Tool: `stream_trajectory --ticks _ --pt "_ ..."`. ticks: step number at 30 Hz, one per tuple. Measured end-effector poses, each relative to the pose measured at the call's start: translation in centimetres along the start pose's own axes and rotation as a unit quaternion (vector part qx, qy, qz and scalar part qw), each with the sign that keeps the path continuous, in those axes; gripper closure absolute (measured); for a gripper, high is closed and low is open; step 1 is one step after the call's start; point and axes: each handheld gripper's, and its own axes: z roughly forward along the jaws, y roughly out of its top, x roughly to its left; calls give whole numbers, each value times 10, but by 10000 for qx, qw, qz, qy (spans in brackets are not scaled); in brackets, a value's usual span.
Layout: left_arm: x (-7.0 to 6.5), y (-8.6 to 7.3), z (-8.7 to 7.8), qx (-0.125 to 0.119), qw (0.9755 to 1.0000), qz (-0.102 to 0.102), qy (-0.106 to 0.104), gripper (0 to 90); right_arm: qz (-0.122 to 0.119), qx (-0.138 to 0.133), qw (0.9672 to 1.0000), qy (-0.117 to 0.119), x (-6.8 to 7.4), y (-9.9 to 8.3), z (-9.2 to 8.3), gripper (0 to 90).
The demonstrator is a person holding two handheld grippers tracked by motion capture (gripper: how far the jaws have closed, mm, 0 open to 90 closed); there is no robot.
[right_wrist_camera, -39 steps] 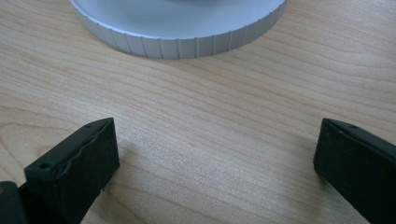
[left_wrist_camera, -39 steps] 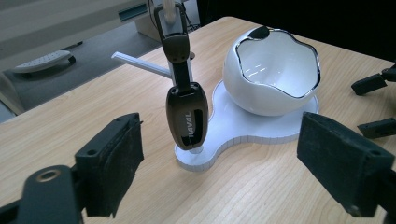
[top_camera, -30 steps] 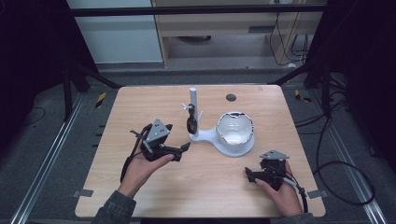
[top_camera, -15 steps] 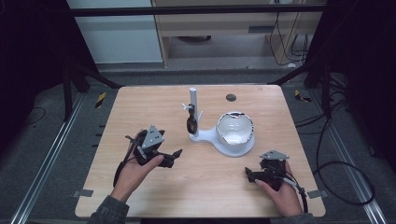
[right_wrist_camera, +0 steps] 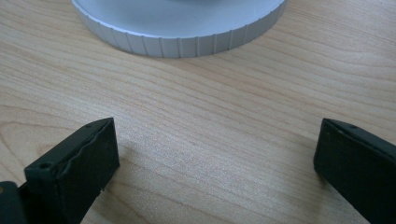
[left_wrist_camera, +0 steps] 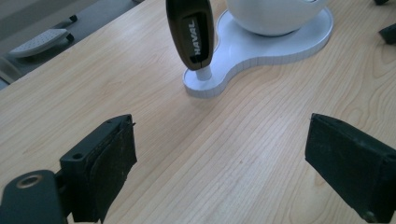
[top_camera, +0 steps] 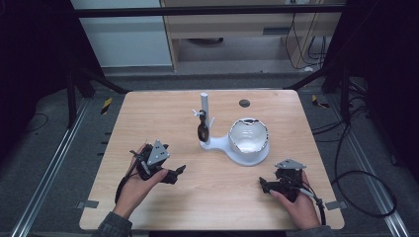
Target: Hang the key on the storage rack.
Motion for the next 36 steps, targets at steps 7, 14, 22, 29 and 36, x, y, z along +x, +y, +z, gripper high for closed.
stream_trajectory --ticks 7,14,22,29,36 --pt "-1 -10 4 158 9998 70 112 85 18 7 10000 10 0 0 0 4" --pt "2 -27 8 455 9987 11 245 85 18 5 10000 14 0 0 0 4" --pt "9 -45 3 546 9978 -146 356 92 36 8 10000 20 1 0 -1 4" --pt "16 -64 2 726 9957 -401 405 92 27 4 10000 28 0 0 -1 4" --pt "24 -78 2 756 9938 -684 451 92 53 13 10000 32 1 0 -1 4"
